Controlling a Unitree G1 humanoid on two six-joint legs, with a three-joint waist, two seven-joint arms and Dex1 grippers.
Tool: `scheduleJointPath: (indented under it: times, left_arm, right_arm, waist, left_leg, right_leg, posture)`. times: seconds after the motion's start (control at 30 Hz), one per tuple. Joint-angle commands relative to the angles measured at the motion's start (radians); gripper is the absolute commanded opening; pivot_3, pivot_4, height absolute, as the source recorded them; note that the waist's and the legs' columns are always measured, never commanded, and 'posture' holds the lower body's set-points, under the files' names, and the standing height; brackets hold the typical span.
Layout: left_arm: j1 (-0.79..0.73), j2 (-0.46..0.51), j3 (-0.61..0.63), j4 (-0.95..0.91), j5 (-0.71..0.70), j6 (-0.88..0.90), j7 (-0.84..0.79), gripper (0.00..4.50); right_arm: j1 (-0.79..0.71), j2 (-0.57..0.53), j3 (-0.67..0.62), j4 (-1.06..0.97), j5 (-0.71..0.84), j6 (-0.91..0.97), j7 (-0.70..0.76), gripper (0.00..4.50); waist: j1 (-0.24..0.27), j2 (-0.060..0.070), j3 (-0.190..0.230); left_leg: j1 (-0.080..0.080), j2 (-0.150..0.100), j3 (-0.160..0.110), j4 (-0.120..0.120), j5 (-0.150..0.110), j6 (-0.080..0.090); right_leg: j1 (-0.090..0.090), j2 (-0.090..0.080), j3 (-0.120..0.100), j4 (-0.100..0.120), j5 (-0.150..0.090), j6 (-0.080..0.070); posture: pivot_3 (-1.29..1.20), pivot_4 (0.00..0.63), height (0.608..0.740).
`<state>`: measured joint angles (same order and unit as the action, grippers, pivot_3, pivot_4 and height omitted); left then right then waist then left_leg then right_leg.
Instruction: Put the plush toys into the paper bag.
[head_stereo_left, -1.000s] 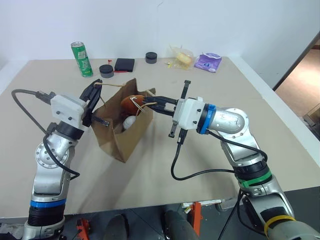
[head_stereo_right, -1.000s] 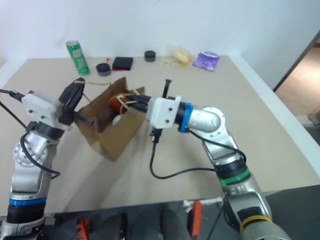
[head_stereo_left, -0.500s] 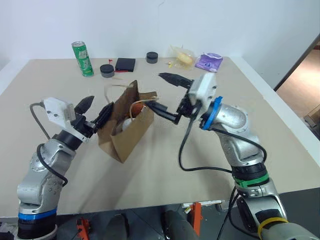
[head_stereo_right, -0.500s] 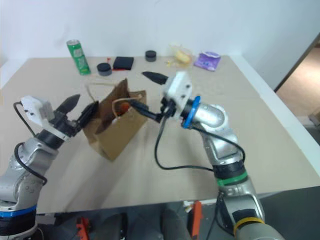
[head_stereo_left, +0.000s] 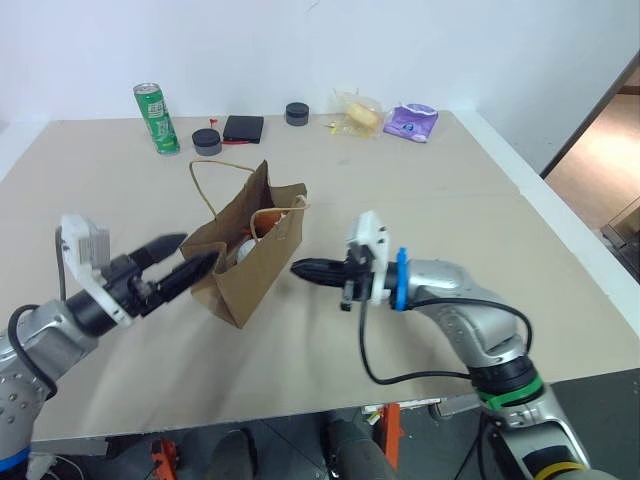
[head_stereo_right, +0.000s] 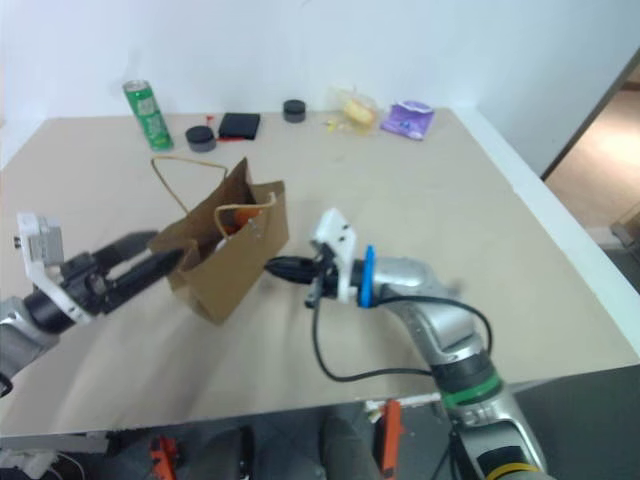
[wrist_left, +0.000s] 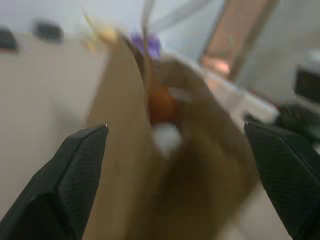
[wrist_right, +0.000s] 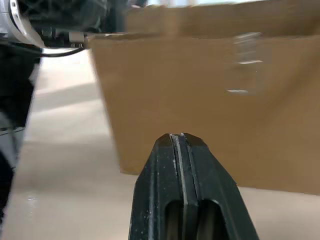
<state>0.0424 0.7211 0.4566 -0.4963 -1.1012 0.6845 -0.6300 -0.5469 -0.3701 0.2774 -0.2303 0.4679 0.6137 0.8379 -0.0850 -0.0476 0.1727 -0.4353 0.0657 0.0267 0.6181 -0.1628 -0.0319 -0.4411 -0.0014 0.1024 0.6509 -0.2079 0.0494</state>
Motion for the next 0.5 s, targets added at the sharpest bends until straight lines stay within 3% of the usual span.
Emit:
scheduleJointPath:
  times: [0.03, 0.27, 0.5]
  left_arm:
    - [0.027, 0.037, 0.007, -0.046, 0.042, -0.025, -0.068, 4.5]
    - [-0.009, -0.006, -0.085, -0.035, 0.186, -0.099, -0.054, 4.5]
    - [-0.067, -0.081, -0.172, -0.011, 0.271, -0.13, -0.012, 4.5]
  right_arm:
    - [-0.054, 0.052, 0.049, 0.017, -0.048, -0.014, -0.028, 0.01]
    - [-0.143, 0.171, 0.064, 0.173, -0.132, -0.084, -0.078, 0.01]
    - [-0.169, 0.24, 0.056, 0.198, -0.16, -0.11, -0.1, 0.01]
  waist:
    - [0.001, 0.0, 0.0]
    - [0.005, 0.0, 0.0]
    - [0.007, 0.0, 0.0]
  left_leg:
    - [-0.001, 0.0, 0.0, 0.0, 0.0, 0.0]
    - [-0.002, 0.0, 0.0, 0.002, 0.0, 0.0]
    - [-0.002, 0.0, 0.0, -0.001, 0.0, -0.001]
  right_leg:
    - [0.0, -0.001, 0.0, 0.0, 0.0, 0.0]
    - [0.0, -0.002, -0.001, 0.0, 0.0, 0.0]
    - [-0.001, -0.001, -0.004, 0.0, -0.001, -0.002]
  posture:
    - [0.0, 0.15, 0.74]
    - [0.0, 0.15, 0.74]
    - [0.0, 0.15, 0.74]
